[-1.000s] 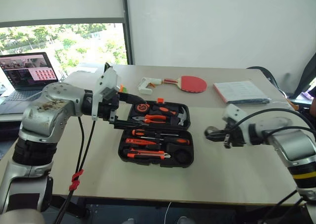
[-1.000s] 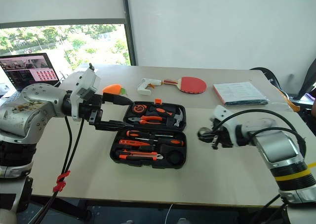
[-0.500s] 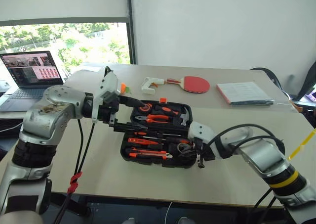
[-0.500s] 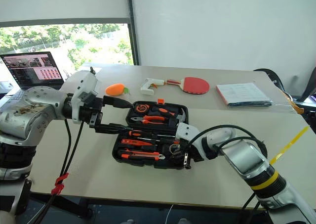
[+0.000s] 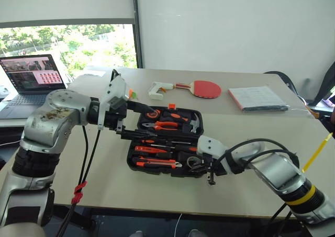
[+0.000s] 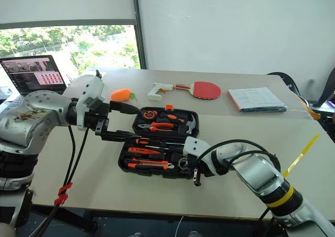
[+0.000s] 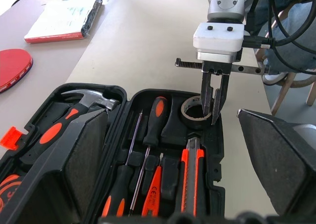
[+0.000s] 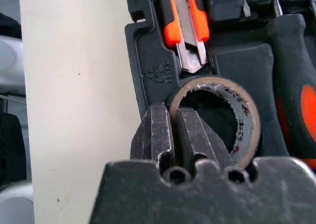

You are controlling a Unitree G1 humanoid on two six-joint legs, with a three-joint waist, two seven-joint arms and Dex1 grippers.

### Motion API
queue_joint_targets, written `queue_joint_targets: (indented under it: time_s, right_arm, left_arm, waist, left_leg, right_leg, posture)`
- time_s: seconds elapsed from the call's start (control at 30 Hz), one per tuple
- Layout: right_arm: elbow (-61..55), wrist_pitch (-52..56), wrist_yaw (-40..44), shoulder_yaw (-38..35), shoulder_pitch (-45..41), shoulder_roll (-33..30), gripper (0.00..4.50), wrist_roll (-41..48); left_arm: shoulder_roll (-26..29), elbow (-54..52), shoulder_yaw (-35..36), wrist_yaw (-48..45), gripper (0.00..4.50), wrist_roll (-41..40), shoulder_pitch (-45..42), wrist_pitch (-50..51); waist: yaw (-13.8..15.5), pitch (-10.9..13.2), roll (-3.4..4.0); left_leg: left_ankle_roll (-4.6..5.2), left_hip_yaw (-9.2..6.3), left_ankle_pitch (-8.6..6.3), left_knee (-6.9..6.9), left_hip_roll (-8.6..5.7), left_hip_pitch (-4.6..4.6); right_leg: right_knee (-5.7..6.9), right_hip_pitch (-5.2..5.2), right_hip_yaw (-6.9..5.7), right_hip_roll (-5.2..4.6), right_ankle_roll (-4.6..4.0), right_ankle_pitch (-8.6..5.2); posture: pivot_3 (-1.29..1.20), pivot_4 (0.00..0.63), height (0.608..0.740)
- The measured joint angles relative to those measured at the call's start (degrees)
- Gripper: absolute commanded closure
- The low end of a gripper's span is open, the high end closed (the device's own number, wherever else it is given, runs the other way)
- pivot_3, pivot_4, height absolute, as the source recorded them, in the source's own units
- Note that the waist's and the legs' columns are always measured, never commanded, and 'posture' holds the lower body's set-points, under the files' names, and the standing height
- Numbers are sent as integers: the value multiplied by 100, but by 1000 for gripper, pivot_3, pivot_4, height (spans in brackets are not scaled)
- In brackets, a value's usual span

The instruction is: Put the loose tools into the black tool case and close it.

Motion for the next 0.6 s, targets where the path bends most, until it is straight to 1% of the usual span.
queue_joint_targets:
  time_s: [0.03,0.07,0.23,0.3,0.33,0.4,0.47,0.5,0.57,0.6]
  right_arm:
    - [1,3,-44,-19,0,-3,3037,-25]
    - [1,12,-70,-42,-1,-8,2624,-31]
    - [-80,142,-113,-215,5,-53,953,11]
    - [-223,292,-52,-236,57,-92,233,157]
    - [-296,414,-14,-300,79,-92,22,300]
    - [-493,655,28,-693,107,-120,22,662]
    - [-629,883,21,-1262,105,-187,22,987]
    - [-667,1026,-6,-1664,105,-254,296,1183]
    - [-666,1230,-100,-2182,178,-298,869,1393]
    - [-662,1331,-157,-2518,357,-350,1139,1511]
  left_arm:
    - [-8,30,-10,-4,0,3,-25,-8]
    - [-9,49,-15,-7,0,8,-39,-11]
    - [-18,125,-33,-35,0,14,-51,-47]
    - [-19,142,-33,-41,0,16,-51,-98]
    - [-20,143,-33,-42,0,16,-50,-127]
    - [-20,157,-33,-43,0,15,-45,-133]
    - [-18,171,-32,-40,0,14,10,-135]
    - [-16,186,-29,-32,0,16,115,-141]
    - [-9,258,-28,6,530,32,293,-156]
    - [-4,323,-19,60,757,85,410,-203]
  waist:
    - [0,0,0]
    - [1,0,0]
    - [3,0,0]
    - [3,0,-1]
    - [3,1,-1]
    - [5,1,0]
    - [7,1,0]
    - [6,1,0]
    - [7,1,0]
    - [9,1,0]
  left_leg:
    - [0,0,0,0,0,0]
    - [0,1,0,0,0,0]
    - [0,-1,0,-2,0,-1]
    - [0,-1,0,-2,0,-2]
    - [0,-1,0,-2,0,-3]
    - [0,-6,0,-1,0,-3]
    - [0,-8,0,0,0,0]
    - [0,-8,0,-1,0,4]
    - [0,-7,0,-1,1,4]
    - [0,-6,0,-3,1,4]
  right_leg:
    - [0,0,0,0,0,0]
    - [0,0,0,0,0,0]
    - [-2,0,-1,0,0,0]
    - [-2,0,-2,0,0,0]
    - [-2,-1,-2,-1,0,0]
    - [0,0,-2,-2,0,0]
    - [-1,3,-2,-2,0,0]
    - [-1,6,-2,-2,0,0]
    - [-1,5,-2,-1,0,0]
    - [-2,5,-2,-1,0,0]
  posture:
    - [0,150,740]
    - [0,150,740]
    - [0,150,740]
    - [0,150,740]
    - [0,150,740]
    - [0,150,740]
    - [0,150,740]
    - [0,150,740]
    - [0,150,740]
    - [0,150,740]
